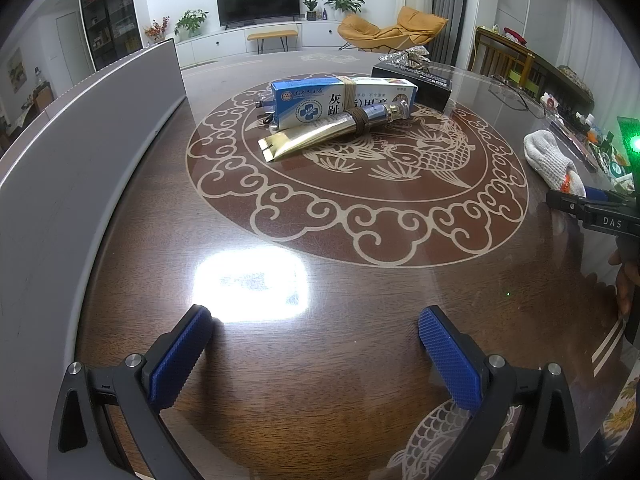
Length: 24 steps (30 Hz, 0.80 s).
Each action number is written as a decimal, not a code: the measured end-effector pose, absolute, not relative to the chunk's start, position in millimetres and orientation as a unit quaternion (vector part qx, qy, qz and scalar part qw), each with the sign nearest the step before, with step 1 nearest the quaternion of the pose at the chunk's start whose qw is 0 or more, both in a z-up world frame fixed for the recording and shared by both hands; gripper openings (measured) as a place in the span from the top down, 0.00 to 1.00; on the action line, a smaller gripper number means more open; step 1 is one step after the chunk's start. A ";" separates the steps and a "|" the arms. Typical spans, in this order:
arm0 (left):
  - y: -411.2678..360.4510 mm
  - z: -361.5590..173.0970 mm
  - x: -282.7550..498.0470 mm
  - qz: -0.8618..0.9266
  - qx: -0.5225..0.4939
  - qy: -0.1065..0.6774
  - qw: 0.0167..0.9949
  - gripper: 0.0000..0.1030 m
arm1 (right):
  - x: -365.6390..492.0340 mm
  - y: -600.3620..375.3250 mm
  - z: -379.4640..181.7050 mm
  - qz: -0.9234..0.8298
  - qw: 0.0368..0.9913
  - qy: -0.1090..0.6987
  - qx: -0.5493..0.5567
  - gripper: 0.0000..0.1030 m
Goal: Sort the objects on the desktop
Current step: 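Reach the left tool down to the gold tube's silver cap while the right tool holds the glove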
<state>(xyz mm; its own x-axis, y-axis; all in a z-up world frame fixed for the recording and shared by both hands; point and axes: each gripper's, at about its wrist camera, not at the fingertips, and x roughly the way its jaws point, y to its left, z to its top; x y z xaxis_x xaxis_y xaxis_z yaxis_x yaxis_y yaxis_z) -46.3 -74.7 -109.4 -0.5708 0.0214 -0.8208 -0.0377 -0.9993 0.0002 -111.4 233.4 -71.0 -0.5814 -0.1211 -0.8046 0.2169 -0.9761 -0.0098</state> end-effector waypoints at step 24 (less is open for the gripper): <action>-51.5 -79.4 -164.8 0.880 -0.452 0.113 0.090 0.00 | -111.2 233.5 -70.7 -0.888 0.095 0.054 0.448 0.07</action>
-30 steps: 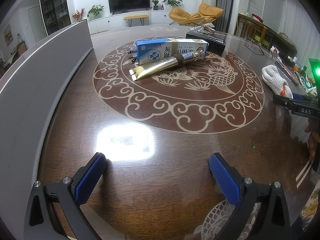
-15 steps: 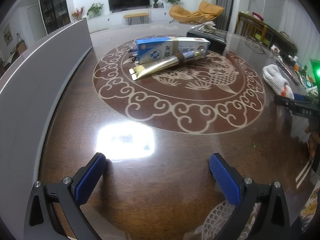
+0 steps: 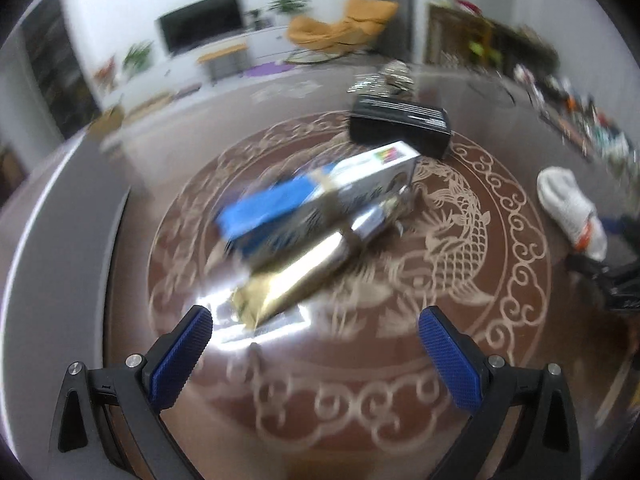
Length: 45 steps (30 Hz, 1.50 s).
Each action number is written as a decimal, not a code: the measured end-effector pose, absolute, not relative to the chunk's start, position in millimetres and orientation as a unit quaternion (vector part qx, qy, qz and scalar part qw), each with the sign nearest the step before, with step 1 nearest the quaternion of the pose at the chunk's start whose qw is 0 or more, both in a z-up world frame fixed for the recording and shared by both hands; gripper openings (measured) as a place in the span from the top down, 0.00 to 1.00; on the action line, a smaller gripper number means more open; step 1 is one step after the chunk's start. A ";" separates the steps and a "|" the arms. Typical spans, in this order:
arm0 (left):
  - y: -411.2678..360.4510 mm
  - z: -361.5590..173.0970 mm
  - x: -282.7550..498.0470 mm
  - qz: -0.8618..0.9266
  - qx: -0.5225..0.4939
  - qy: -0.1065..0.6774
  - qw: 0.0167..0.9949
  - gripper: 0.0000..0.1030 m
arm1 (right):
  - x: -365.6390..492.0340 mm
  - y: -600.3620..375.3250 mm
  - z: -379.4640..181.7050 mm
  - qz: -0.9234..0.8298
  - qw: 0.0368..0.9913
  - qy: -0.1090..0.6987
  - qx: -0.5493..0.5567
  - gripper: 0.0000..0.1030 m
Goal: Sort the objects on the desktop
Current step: 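Reach the left tool down to the gold tube's silver cap while the right tool holds the glove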
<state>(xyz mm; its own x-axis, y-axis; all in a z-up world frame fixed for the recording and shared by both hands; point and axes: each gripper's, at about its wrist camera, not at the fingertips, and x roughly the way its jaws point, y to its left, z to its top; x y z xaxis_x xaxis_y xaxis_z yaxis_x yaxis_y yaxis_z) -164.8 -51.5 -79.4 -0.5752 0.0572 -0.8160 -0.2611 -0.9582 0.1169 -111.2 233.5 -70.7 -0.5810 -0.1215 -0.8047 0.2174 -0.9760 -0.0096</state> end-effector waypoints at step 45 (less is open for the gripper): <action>3.5 -92.5 -191.3 0.856 -0.483 0.094 0.158 0.46 | -110.1 234.3 -71.6 -0.887 0.096 0.053 0.448 0.06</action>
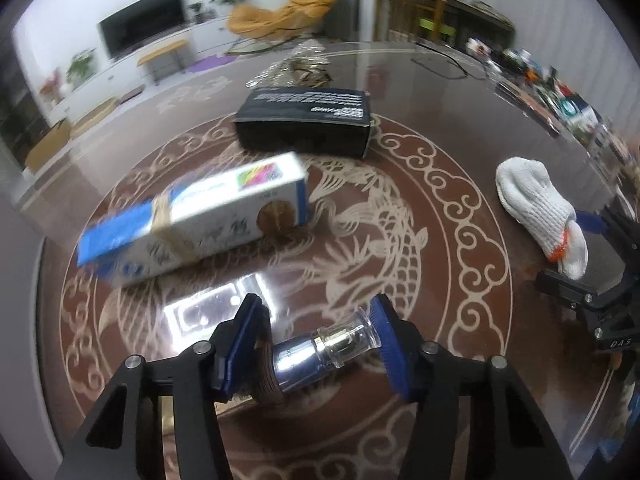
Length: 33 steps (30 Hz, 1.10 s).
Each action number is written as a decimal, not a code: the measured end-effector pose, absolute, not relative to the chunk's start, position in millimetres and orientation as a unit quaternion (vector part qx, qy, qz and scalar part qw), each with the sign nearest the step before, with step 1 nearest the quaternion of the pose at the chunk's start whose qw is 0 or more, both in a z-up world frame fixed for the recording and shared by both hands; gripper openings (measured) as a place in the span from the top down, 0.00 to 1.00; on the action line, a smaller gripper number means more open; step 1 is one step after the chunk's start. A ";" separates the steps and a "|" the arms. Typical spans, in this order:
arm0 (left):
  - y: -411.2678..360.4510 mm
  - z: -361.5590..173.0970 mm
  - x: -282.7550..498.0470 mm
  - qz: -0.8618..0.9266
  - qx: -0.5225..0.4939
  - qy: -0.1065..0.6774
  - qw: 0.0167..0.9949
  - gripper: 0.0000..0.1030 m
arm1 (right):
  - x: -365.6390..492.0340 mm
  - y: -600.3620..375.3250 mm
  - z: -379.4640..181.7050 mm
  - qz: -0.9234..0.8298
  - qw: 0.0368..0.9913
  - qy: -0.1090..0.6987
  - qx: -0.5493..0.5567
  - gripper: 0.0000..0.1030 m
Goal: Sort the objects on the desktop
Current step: 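Reach the left tool down to the gold tube's silver cap while the right tool holds the glove, then grasp the gold ointment tube by its cap with the left tool and lift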
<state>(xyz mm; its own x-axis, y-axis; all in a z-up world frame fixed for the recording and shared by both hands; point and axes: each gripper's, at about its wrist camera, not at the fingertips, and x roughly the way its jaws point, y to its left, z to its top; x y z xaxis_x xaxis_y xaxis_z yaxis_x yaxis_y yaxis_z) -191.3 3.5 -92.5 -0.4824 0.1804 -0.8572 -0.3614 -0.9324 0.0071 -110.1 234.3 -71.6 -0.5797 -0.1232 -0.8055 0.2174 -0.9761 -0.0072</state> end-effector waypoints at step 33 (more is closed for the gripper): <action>-52.9 -93.3 -51.2 0.872 -0.479 0.055 0.085 0.73 | -135.6 223.5 -56.2 -0.856 0.135 0.028 0.498 0.64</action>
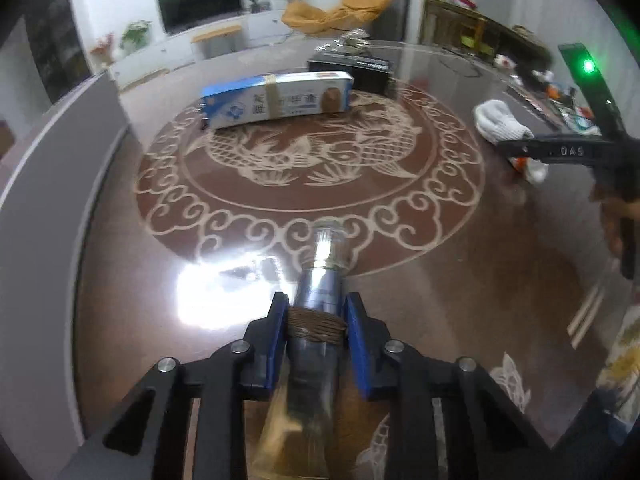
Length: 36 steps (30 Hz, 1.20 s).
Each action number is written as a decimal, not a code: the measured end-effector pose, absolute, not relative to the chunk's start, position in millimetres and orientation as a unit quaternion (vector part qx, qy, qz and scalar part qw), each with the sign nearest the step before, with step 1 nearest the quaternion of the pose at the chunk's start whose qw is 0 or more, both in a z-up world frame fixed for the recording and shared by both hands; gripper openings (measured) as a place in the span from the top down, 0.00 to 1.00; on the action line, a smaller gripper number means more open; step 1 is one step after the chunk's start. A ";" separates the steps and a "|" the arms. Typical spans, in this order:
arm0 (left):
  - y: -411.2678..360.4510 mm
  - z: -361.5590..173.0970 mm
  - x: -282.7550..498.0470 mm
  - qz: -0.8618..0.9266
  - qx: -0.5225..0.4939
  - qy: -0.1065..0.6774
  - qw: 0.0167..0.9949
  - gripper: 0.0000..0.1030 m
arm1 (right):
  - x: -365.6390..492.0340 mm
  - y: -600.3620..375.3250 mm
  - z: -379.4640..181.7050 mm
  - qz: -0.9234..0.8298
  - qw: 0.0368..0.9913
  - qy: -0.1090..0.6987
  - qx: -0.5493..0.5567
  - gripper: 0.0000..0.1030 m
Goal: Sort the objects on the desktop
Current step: 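Grasp the gold ointment tube by its cap with the left tool and lift, then carry the tube and glove into the cardboard box and open both tools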
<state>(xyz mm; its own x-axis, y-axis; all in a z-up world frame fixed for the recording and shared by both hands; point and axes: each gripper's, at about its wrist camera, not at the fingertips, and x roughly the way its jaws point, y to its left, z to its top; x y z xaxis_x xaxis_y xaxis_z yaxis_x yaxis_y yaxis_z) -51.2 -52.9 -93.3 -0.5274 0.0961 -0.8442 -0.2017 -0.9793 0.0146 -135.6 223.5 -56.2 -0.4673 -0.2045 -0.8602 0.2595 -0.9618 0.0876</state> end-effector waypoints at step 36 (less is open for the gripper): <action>-398.1 -20.3 21.3 0.842 -0.486 -0.186 -0.145 0.68 | -42.2 -280.8 27.4 -0.759 0.454 0.178 0.432 0.53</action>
<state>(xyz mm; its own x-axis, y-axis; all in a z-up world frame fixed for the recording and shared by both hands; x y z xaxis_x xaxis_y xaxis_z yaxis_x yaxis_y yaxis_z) 21.3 -398.1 -20.3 -0.4863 -0.0644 -0.8714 0.4248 -0.8889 -0.1713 -42.2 -280.8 27.4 -0.2141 -0.5352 -0.8171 0.8424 -0.5246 0.1229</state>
